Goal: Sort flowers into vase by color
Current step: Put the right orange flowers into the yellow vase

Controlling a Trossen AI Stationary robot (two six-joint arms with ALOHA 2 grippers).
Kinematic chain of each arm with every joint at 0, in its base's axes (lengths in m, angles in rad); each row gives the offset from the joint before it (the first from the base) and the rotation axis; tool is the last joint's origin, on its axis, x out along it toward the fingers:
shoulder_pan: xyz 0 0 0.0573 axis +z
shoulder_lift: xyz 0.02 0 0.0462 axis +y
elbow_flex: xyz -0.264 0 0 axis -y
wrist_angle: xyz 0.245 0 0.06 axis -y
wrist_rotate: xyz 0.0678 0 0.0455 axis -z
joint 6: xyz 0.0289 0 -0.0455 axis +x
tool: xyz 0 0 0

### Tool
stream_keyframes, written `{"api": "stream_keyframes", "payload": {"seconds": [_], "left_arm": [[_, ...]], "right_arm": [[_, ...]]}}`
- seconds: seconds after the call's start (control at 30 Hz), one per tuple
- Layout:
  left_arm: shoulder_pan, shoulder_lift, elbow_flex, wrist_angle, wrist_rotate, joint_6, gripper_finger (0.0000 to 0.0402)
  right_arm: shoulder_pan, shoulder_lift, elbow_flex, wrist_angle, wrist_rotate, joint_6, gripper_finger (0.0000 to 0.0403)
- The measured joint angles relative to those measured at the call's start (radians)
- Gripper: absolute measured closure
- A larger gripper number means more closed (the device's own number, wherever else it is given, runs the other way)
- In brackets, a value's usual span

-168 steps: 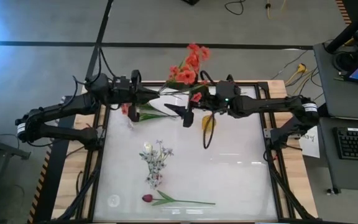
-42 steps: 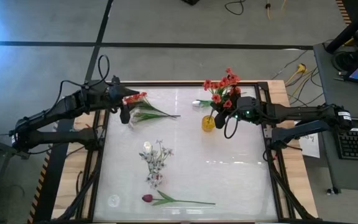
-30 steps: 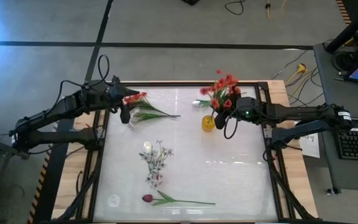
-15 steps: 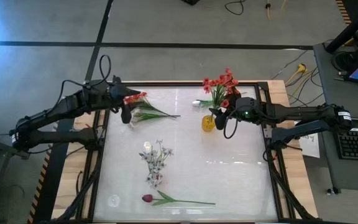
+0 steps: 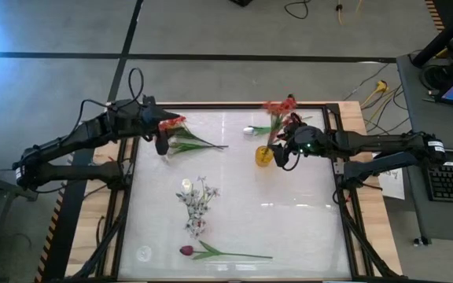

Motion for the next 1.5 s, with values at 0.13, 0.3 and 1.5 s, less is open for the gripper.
{"api": "stream_keyframes", "payload": {"seconds": [0.13, 0.3, 1.5], "left_arm": [[-0.001, -0.003, 0.045, -0.007, 0.004, -0.064, 0.0194], [-0.013, -0.013, 0.072, -0.053, 0.072, -0.163, 0.0194], [-0.084, -0.329, -0.072, -0.278, 0.063, -0.478, 0.0194]], "right_arm": [[0.0, 0.0, 0.0, -0.037, -0.091, 0.058, 0.0127], [0.0, 0.0, 0.0, -0.117, -0.2, 0.112, 0.0129], [0.125, -0.157, 0.096, -0.385, -0.33, 0.268, 0.0128]]}}
